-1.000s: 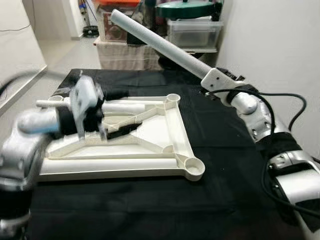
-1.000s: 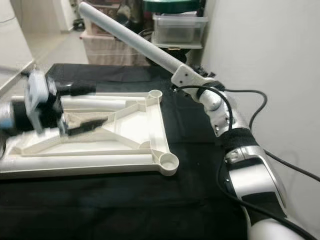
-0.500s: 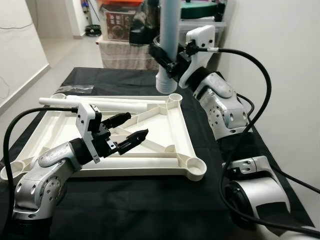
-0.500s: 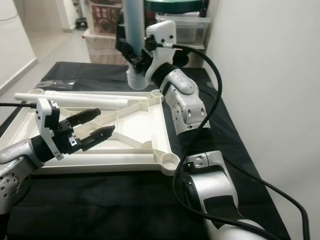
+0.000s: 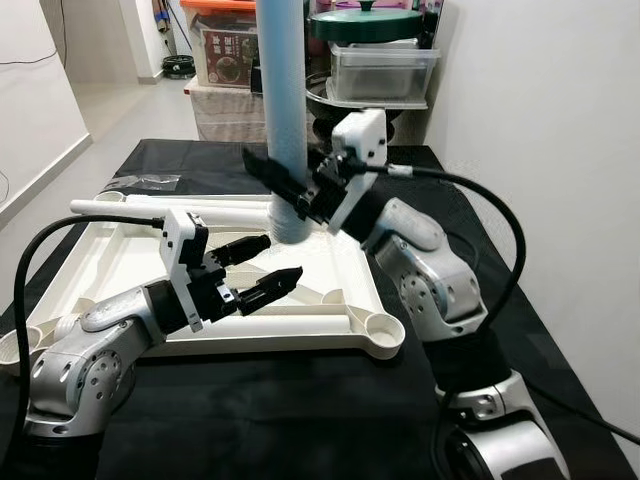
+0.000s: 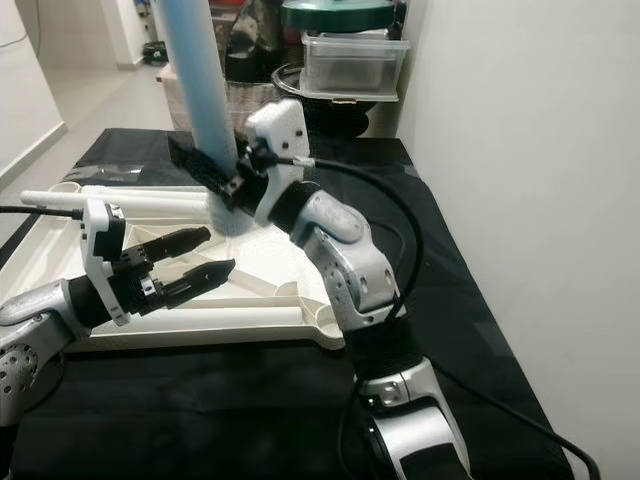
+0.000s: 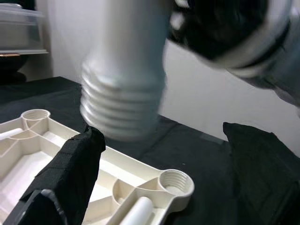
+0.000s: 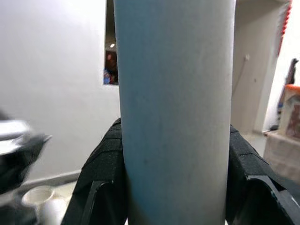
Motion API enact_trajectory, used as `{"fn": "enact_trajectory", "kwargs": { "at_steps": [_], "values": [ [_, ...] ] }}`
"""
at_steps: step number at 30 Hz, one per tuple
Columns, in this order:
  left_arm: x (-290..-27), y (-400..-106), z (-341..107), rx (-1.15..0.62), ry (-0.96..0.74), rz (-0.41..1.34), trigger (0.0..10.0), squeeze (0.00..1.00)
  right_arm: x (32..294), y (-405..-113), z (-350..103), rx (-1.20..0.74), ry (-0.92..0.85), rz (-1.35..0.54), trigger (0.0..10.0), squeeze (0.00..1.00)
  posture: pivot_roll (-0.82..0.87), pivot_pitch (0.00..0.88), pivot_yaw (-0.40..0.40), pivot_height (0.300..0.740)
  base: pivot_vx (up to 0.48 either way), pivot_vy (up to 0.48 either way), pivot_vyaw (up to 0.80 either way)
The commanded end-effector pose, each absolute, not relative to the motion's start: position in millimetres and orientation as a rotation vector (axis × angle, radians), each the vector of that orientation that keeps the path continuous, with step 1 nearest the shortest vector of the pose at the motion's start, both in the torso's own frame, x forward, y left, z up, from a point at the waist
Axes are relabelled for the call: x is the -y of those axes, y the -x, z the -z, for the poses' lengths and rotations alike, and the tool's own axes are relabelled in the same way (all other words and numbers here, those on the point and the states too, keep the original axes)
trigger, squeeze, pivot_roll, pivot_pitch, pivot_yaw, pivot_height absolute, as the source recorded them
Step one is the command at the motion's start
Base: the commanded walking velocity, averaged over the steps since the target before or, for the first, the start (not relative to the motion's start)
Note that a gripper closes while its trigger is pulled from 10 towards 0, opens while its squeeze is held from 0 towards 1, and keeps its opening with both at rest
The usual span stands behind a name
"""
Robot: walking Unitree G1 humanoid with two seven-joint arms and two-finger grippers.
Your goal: Building children table
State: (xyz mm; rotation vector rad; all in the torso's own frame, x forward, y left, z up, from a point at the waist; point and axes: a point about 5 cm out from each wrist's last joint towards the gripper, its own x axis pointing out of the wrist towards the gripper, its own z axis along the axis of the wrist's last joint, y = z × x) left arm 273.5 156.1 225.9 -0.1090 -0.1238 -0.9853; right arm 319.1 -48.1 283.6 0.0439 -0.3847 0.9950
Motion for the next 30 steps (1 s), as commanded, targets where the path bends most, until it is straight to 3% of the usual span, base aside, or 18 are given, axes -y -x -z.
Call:
{"fn": "enact_trajectory", "kwargs": {
  "at_steps": [1,15,30],
  "values": [
    [-155.3,-276.2,-223.2,0.104,0.092,0.974,10.0,0.00,43.5,-311.1,-289.9,0.405,-0.041,-1.046,0.0,0.00,-0.01,0.000,-0.040,0.740,0.000,0.000,0.00],
    [-155.3,-282.9,-215.5,0.057,0.063,0.947,10.0,0.00,45.2,-291.1,-289.4,0.369,-0.050,-1.137,0.0,0.00,-0.01,0.000,-0.039,0.740,0.000,0.000,0.00],
    [-130.6,-291.7,-226.2,0.093,0.095,1.070,10.0,0.00,34.0,-275.2,-277.1,0.304,-0.071,-1.217,0.0,0.00,-0.02,0.000,-0.030,0.740,0.000,0.000,0.00]
  ]
}}
